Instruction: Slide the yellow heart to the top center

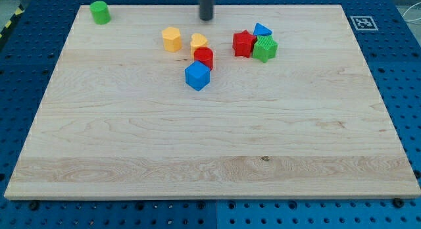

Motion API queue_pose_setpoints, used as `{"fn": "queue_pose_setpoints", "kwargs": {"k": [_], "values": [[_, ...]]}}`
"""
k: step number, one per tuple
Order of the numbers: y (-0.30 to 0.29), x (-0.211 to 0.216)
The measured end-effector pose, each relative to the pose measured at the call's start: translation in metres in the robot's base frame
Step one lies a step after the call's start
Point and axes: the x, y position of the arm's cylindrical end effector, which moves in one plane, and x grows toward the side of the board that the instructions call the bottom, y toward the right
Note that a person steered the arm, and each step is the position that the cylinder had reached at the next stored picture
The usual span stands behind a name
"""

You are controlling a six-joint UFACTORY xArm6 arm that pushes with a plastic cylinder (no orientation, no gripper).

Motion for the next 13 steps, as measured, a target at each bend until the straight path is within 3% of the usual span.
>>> {"fn": "queue_pose_setpoints", "kwargs": {"k": [1,2,4,5,9,10,13], "values": [[-0.067,0.004],[-0.104,0.035],[-0.101,0.137],[-0.066,0.144],[0.035,0.139],[0.014,0.138],[0.013,0.08]]}}
